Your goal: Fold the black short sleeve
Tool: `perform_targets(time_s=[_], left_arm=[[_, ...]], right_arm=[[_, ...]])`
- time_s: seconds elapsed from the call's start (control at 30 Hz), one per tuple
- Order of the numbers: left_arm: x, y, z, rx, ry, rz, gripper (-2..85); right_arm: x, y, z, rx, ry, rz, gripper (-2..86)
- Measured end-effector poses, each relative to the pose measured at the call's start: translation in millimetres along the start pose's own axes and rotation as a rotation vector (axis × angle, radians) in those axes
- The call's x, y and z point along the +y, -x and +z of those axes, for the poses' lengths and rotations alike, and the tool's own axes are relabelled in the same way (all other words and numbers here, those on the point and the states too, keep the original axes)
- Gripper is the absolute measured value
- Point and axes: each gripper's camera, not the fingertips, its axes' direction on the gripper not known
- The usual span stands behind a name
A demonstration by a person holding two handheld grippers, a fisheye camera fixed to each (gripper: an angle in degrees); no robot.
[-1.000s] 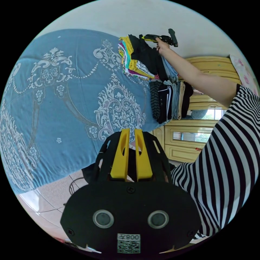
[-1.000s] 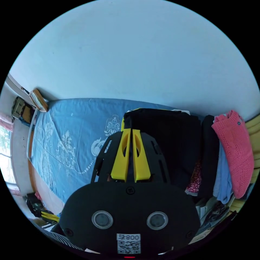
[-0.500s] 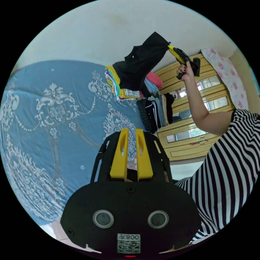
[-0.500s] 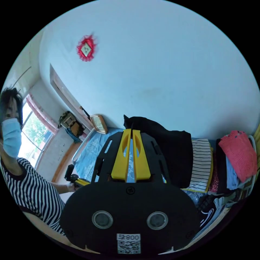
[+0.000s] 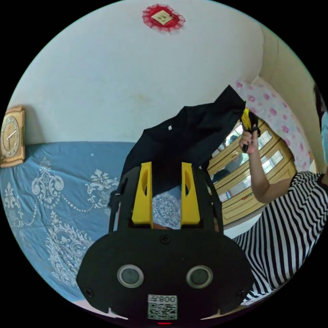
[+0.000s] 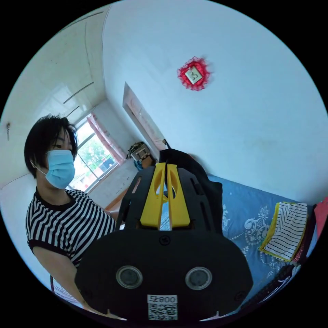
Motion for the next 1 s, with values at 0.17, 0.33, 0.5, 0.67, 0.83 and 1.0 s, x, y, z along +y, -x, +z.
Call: perform_targets(time_s=[0.17,0.33,0.5,0.67,0.83,1.0], left_arm=[[-7.5,-18.1,-32.4,-0.003,0.002,0.045,13.0],[9.3,-11.4,-32.1,-0.088,0.094,0.016,14.8],[35.4,5.1,-11.1,0.055,0.140,-0.090,11.6],[32.7,-20.1,12.6,0.276,0.092,-0.102,2.2],[27.5,-56.0,-14.6,0.285,0.028,-0.056,1.2],[24.3,-95.6,-77.9,0.150,-0.024,0.024,1.0]], right_arm=[[31.3,26.6,14.2,-0.148,0.047,-0.028,0.2],[57.4,59.8,12.8,-0.275,0.073,-0.110,0.2],[79.6,84.5,4.4,-0.330,0.105,-0.180,0.2],[108.0,93.3,-15.7,-0.269,0.110,-0.190,0.2],[147.4,76.2,-49.1,-0.108,0.064,-0.122,0.2],[190.9,41.8,-60.6,0.046,0.053,-0.017,0.3]])
